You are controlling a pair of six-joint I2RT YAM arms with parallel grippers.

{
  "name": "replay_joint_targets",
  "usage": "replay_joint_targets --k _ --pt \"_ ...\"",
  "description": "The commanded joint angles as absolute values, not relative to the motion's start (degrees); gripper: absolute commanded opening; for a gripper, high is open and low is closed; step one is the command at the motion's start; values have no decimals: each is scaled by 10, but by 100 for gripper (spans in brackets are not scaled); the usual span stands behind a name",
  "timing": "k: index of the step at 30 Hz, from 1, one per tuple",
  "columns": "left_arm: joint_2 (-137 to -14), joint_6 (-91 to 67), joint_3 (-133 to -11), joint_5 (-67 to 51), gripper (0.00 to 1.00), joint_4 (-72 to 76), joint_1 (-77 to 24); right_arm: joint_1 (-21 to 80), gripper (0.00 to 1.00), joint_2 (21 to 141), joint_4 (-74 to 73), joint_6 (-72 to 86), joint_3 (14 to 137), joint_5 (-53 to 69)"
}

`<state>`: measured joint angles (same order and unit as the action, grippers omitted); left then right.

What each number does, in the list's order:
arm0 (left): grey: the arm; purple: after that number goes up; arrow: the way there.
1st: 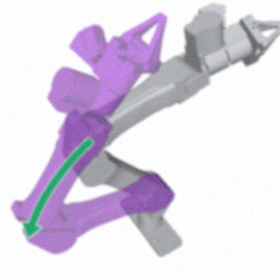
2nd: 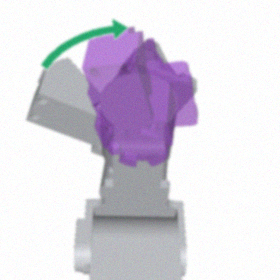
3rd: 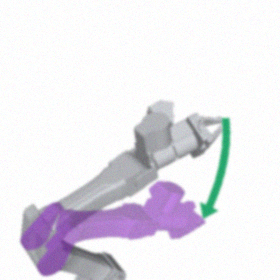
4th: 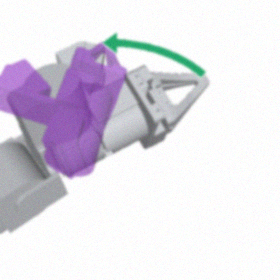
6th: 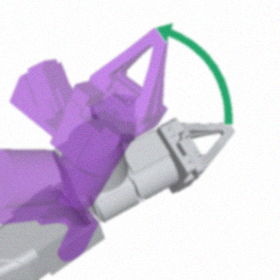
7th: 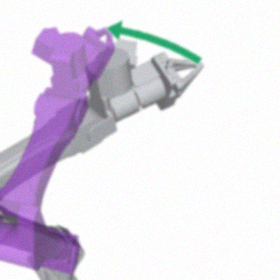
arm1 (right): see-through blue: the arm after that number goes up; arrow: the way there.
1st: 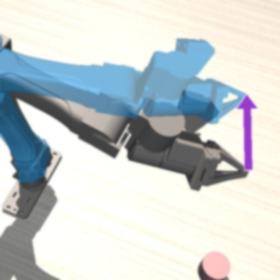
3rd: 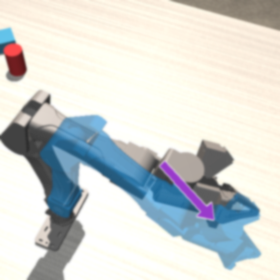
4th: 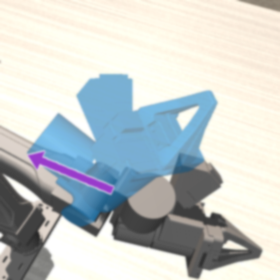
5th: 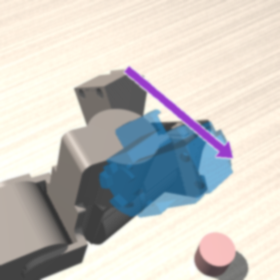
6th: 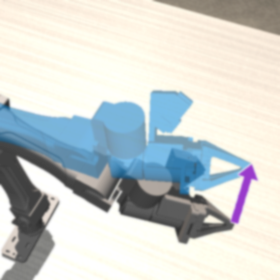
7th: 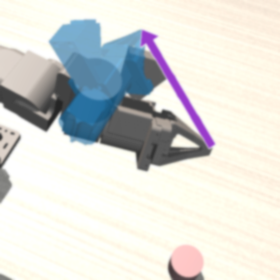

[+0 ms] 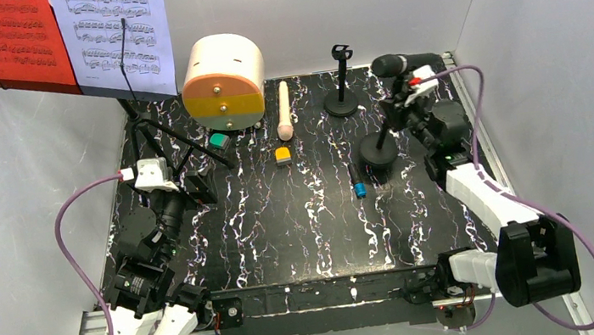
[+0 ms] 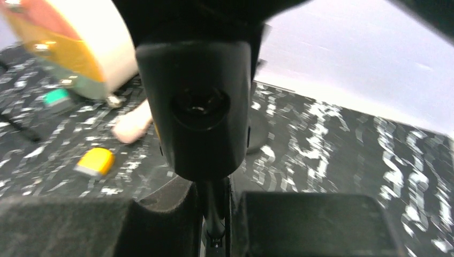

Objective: Pack up the instrument practice props
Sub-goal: Place the microphone stand with the microphone at the center of the board.

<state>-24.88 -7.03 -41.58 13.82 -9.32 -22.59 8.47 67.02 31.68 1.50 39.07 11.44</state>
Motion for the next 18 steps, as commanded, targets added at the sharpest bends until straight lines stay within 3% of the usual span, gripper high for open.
replay_joint_targets --k 1,18 --pt "-245 -65 -417 113 98 -82 -222 147 1 681 451 23 443 157" --pt "-274 -66 -410 48 98 -66 -221 334 1 845 658 70 424 254"
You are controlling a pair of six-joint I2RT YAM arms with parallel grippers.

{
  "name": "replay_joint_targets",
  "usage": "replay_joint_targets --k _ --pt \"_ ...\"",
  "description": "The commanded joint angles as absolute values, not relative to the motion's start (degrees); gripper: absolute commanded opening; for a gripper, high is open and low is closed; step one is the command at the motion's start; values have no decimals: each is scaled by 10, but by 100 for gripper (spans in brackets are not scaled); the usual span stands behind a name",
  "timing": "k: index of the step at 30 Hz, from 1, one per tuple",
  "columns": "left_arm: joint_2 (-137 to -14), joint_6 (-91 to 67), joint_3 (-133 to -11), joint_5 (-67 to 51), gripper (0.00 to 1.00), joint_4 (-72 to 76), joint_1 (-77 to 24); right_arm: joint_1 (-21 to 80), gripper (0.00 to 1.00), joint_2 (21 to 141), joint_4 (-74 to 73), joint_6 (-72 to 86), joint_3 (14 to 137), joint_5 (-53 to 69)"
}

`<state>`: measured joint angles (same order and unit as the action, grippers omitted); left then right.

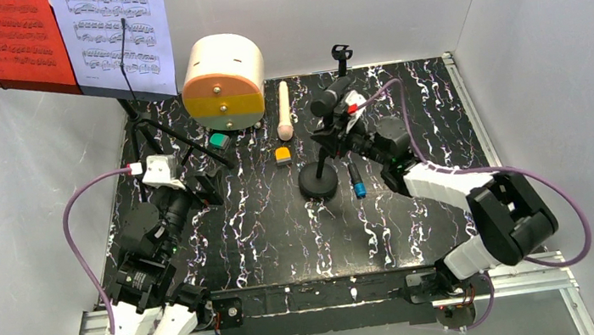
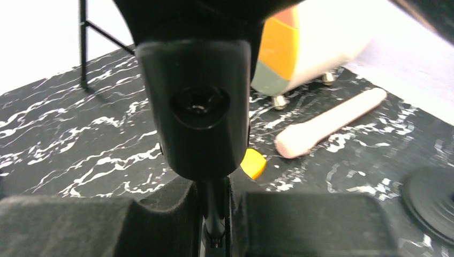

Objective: Pack up the instrument practice props
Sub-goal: Place the microphone stand with the microphone at the center of the board.

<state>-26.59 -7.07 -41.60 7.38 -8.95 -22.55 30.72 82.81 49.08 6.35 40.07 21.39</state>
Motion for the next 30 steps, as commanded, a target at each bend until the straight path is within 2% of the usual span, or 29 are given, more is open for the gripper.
replay_joint_targets --k 1,7,9,12,17,20,23,30 --pt "-278 -66 -406 44 98 -62 -221 341 1 855 672 71 423 263" --pt "-315 -65 -404 -19 98 -56 -220 376 2 893 713 63 416 297" --pt "-322 -64 -402 -26 98 -56 -219 380 8 898 712 64 417 309" --pt "-333 -64 -402 -38 98 -52 -219 381 21 892 701 63 412 323" --pt "-358 -104 -400 -95 98 -22 -219 381 53 861 651 46 397 328" --pt "-388 -142 -403 -130 96 -3 -219 381 63 837 611 37 384 331" --pt "-419 -168 -411 -138 95 5 -219 375 68 813 583 28 361 320" --pt "-466 -253 -372 -153 93 116 -232 342 68 778 567 51 306 346"
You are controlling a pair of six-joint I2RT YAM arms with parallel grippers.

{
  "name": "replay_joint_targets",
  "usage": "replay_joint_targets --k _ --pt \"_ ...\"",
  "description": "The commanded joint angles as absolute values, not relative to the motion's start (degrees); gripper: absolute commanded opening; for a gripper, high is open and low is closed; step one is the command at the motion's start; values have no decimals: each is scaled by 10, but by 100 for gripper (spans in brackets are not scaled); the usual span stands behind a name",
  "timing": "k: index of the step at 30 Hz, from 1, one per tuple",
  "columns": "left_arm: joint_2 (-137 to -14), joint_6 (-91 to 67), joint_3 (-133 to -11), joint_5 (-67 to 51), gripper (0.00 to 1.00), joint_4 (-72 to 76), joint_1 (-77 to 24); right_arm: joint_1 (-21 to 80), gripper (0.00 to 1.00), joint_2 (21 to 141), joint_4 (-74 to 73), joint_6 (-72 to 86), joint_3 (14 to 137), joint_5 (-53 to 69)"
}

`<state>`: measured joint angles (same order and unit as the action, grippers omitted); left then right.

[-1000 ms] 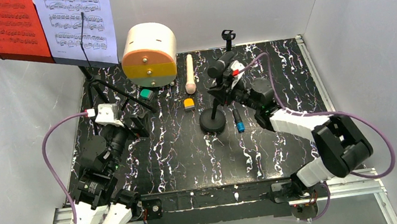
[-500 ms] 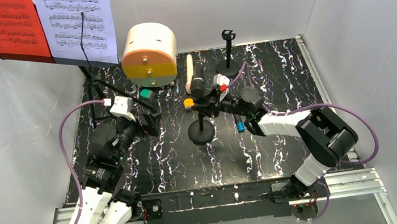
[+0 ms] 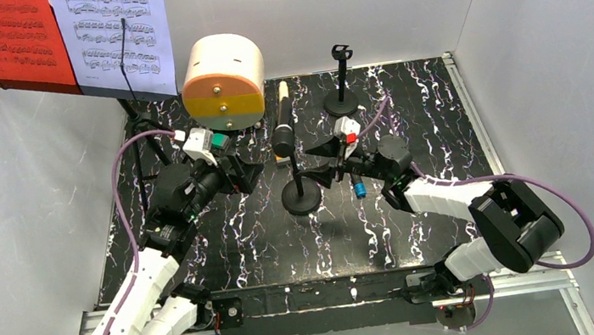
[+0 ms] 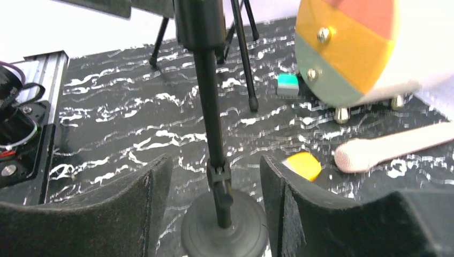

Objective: Pack up the instrument practice props
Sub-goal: Place the microphone stand with the microphone at the center of the board, then unscrew the knob on the microphone stand.

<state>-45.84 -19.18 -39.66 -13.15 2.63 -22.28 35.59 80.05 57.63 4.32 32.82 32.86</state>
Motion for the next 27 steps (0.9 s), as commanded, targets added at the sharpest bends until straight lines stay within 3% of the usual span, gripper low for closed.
replay_joint_targets --k 1,15,27 --pt "-470 -258 -363 -147 93 137 -240 340 69 777 562 51 303 346" --pt "-596 -128 -324 -96 87 367 -367 339 55 811 557 30 299 388" --pt "-720 -58 -304 -114 70 542 -370 339 51 815 563 6 288 375"
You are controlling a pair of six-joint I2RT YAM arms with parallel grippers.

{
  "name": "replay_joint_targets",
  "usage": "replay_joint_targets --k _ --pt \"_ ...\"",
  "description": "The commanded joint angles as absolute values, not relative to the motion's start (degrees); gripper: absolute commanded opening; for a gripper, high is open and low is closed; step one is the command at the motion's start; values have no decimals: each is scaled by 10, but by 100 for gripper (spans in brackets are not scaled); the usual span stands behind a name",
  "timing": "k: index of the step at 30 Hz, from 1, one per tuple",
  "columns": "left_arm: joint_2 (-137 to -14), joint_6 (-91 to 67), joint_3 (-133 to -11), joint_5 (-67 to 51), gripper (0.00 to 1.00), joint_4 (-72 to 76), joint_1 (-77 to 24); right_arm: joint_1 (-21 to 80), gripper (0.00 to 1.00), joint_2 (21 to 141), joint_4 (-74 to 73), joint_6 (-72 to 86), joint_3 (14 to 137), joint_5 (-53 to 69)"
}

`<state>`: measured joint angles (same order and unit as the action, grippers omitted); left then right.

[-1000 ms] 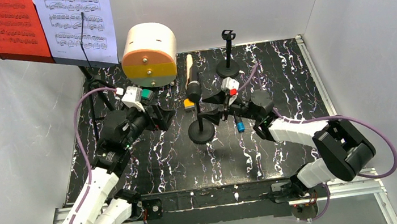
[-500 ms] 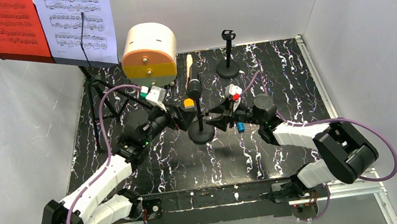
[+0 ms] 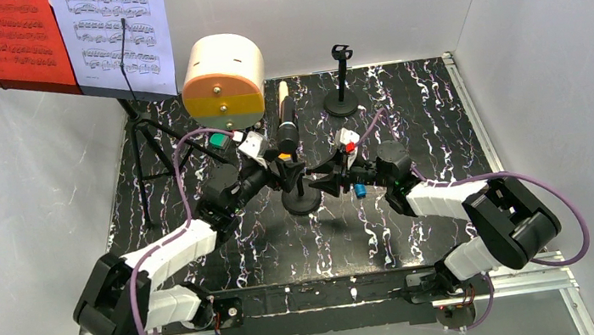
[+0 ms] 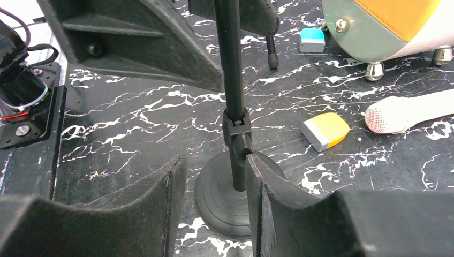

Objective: Pack up the instrument practice props
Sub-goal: Unscrew the knob on the microphone stand.

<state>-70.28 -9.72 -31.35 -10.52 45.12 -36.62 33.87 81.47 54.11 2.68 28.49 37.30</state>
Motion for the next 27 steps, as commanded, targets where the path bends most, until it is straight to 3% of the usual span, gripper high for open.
replay_joint_targets --k 1,8,15,27 --pt "-727 -51 -305 -118 68 548 -370 339 51 816 562 4 289 376" --pt "-755 -37 -302 -135 49 588 -370 339 50 822 541 -23 299 391" --pt "-771 -39 -296 -164 21 597 -370 341 49 826 509 -59 324 392" --pt "-752 -54 -274 -191 4 597 -365 378 43 828 420 -146 372 327"
